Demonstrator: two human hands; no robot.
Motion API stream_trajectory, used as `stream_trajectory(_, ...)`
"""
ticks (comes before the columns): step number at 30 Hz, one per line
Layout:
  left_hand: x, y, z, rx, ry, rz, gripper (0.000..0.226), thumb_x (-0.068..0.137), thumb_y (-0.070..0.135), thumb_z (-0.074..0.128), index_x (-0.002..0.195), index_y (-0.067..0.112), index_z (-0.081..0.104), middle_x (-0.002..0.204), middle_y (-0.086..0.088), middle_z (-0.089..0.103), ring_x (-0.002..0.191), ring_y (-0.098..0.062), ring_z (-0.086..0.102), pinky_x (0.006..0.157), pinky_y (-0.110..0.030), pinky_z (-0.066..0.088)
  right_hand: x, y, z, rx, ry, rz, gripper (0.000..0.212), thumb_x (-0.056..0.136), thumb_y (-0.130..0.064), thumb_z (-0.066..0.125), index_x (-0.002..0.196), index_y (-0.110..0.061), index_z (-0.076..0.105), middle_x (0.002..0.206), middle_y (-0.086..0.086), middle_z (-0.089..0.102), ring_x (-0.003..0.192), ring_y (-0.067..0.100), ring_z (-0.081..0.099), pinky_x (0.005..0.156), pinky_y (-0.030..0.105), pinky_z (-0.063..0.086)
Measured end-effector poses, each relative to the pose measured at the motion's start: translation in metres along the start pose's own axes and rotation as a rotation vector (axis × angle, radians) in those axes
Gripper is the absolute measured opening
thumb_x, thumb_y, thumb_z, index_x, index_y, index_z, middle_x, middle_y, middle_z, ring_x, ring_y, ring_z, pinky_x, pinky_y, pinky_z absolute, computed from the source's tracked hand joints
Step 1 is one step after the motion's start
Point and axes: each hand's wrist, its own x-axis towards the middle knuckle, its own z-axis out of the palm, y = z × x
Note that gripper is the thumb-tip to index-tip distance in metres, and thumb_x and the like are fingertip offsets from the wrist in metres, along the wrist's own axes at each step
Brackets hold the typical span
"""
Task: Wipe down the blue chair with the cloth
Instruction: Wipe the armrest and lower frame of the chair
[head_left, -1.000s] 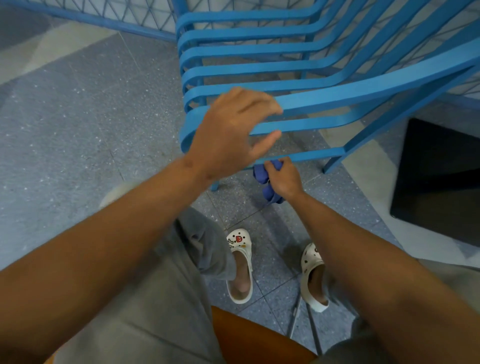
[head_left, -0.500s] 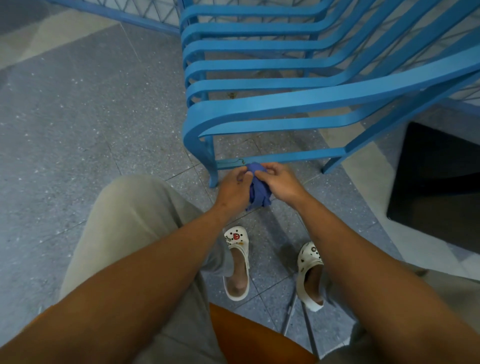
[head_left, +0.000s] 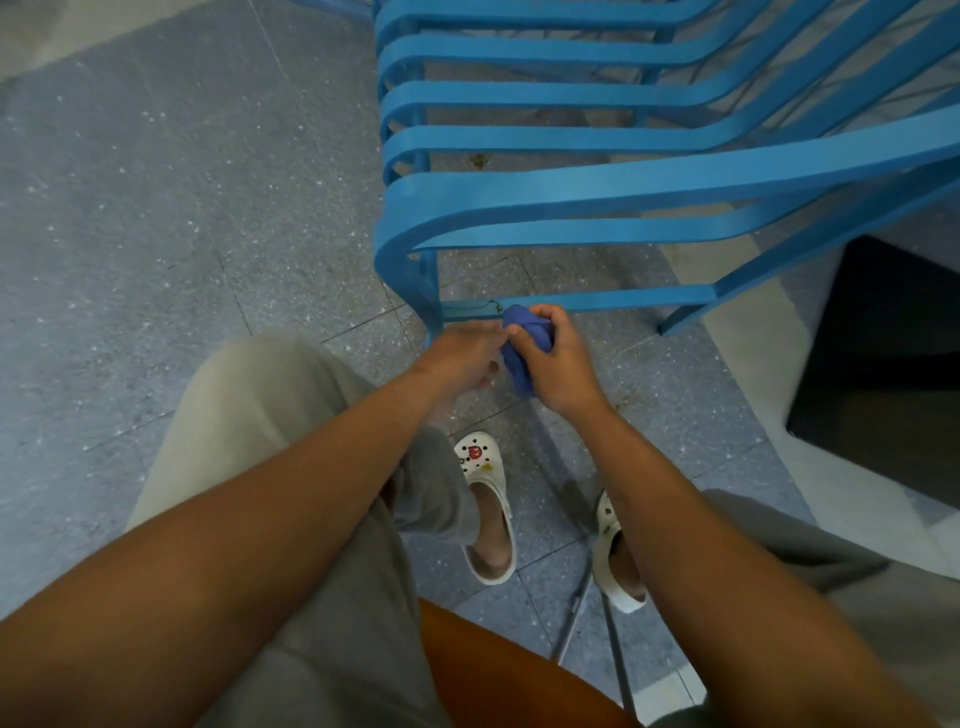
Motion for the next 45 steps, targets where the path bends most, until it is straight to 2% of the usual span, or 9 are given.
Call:
stream_trajectory(6, -0.018, -0.007, -0.049, 0.852, -0.048, 0.38, 0.05, 0.094, 0.042, 0.066, 0.141, 0.028, 0.056, 0.14, 0.007, 0.057, 0.123, -0.013, 0.055, 0.103, -0.028, 0.044, 0.011, 0.008, -0.016, -0.32, 0.108, -0.083, 0.037, 0.098, -0.031, 0.066, 0.131, -0.016, 0.061, 0.127, 0.004, 0.055, 0.106, 0.01, 0.054, 0.097, 0.021, 0.042)
stream_trajectory(9, -0.021, -0.008, -0.065, 0.983, 0.013, 0.579, 0.054, 0.092, 0.041, 0.068, 0.143, 0.027, 0.054, 0.145, -0.001, 0.056, 0.129, -0.019, 0.053, 0.103, -0.023, 0.035, 0.015, 0.013, -0.014, -0.471, 0.098, -0.163, 0.037, 0.098, -0.028, 0.065, 0.131, -0.013, 0.063, 0.127, 0.006, 0.048, 0.102, 0.006, 0.046, 0.096, 0.018, 0.038)
stream_trajectory(12, -0.016, -0.01, -0.059, 1.087, 0.055, 0.551, 0.058, 0.094, 0.042, 0.066, 0.147, 0.025, 0.047, 0.147, -0.005, 0.052, 0.132, -0.023, 0.051, 0.105, -0.03, 0.038, 0.022, 0.009, -0.002, -0.543, 0.096, -0.249, 0.033, 0.097, -0.024, 0.066, 0.129, -0.013, 0.064, 0.126, 0.01, 0.051, 0.102, 0.017, 0.055, 0.096, 0.029, 0.047)
stream_trajectory(17, -0.006, -0.022, -0.062, 0.804, 0.319, 0.351, 0.055, 0.091, 0.056, 0.064, 0.129, 0.016, 0.062, 0.125, -0.007, 0.066, 0.11, -0.024, 0.063, 0.085, -0.029, 0.042, 0.036, 0.008, 0.015, -0.59, 0.073, -0.24, 0.033, 0.097, -0.025, 0.067, 0.127, -0.012, 0.066, 0.125, 0.013, 0.052, 0.104, 0.029, 0.061, 0.095, 0.042, 0.052)
stream_trajectory(21, -0.006, -0.025, -0.068, 0.731, 0.47, 0.283, 0.081, 0.088, 0.072, 0.055, 0.139, 0.01, 0.053, 0.133, -0.009, 0.062, 0.116, -0.027, 0.062, 0.092, -0.034, 0.049, 0.043, 0.011, 0.011, -0.607, 0.058, -0.243, 0.033, 0.097, -0.026, 0.067, 0.127, -0.015, 0.068, 0.124, 0.012, 0.053, 0.103, 0.028, 0.061, 0.093, 0.042, 0.053)
stream_trajectory(27, -0.007, -0.008, -0.067, 0.297, 0.533, 0.548, 0.041, 0.098, 0.046, 0.061, 0.132, 0.027, 0.048, 0.119, 0.015, 0.06, 0.108, -0.001, 0.062, 0.092, -0.03, 0.057, 0.034, 0.01, 0.03, -0.61, 0.084, -0.249, 0.031, 0.097, -0.023, 0.067, 0.126, -0.013, 0.068, 0.124, 0.013, 0.054, 0.102, 0.028, 0.062, 0.088, 0.036, 0.051)
stream_trajectory(31, -0.006, -0.005, -0.075, 0.343, 0.561, 0.593, 0.029, 0.102, 0.038, 0.057, 0.126, 0.022, 0.054, 0.111, 0.016, 0.062, 0.103, 0.0, 0.062, 0.087, -0.025, 0.057, 0.038, 0.003, 0.026, -0.653, -0.013, -0.279, 0.033, 0.099, -0.024, 0.064, 0.13, -0.012, 0.067, 0.126, 0.014, 0.056, 0.104, 0.031, 0.062, 0.09, 0.04, 0.052)
stream_trajectory(38, -0.002, -0.001, -0.082, 0.41, 0.564, 0.581, 0.031, 0.099, 0.031, 0.065, 0.124, 0.014, 0.06, 0.107, 0.01, 0.066, 0.092, -0.004, 0.064, 0.073, -0.003, 0.046, 0.047, 0.009, -0.018, -0.53, 0.179, -0.108, 0.022, 0.099, -0.022, 0.062, 0.116, -0.017, 0.075, 0.122, 0.011, 0.054, 0.102, 0.026, 0.061, 0.095, 0.026, 0.046)
stream_trajectory(45, 0.001, 0.004, -0.082, 0.444, 0.575, 0.513, 0.035, 0.098, 0.035, 0.066, 0.128, 0.018, 0.058, 0.109, 0.014, 0.062, 0.085, 0.006, 0.059, 0.065, 0.003, 0.041, 0.036, -0.001, 0.047, -0.547, 0.23, -0.11, 0.019, 0.103, -0.027, 0.058, 0.111, -0.015, 0.071, 0.122, 0.009, 0.053, 0.096, 0.025, 0.061, 0.082, 0.029, 0.046)
